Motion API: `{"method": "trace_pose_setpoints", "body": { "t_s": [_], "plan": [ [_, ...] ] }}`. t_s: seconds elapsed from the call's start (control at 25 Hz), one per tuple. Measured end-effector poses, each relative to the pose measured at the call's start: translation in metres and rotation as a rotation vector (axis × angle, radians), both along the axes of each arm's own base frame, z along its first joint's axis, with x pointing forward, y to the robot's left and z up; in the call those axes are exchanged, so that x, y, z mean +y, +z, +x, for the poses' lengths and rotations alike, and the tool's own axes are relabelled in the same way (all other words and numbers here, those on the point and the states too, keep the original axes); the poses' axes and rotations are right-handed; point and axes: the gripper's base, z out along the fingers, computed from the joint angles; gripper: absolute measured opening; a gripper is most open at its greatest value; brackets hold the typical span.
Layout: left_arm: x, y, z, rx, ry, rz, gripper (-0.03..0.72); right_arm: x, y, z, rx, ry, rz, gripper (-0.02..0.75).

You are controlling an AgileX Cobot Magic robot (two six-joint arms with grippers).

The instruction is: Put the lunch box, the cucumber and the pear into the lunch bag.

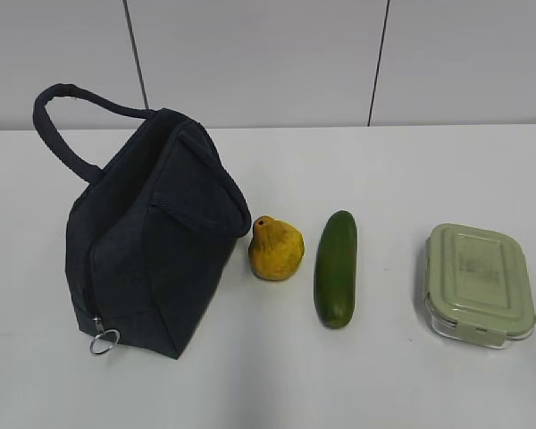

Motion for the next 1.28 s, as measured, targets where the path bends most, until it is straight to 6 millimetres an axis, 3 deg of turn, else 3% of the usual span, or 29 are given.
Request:
{"method": "trace_pose_setpoints", "body": {
  "t_s": [0.24, 0.56, 0.76, 0.96, 1.28],
  "plan": [
    [-0.002, 0.006, 0.006, 0.034, -0.011, -0.014, 0.236, 0.0, 0.0, 0.0, 0.0, 0.0, 0.0, 0.474],
    [-0.013, 0.059, 0.049, 0.203, -0.076, -0.103, 0.236, 0.0, 0.0, 0.0, 0.0, 0.0, 0.0, 0.475],
    [-0.031, 0.091, 0.091, 0.293, -0.253, -0.163, 0.236, 0.0, 0.0, 0.0, 0.0, 0.0, 0.0, 0.474],
    [-0.044, 0.106, 0.142, 0.378, -0.361, -0.197, 0.239, 0.0, 0.0, 0.0, 0.0, 0.0, 0.0, 0.474],
    [-0.079, 0.1, 0.234, 0.566, -0.505, -0.14, 0.302, 0.0, 0.0, 0.0, 0.0, 0.0, 0.0, 0.474]
  ]
}}
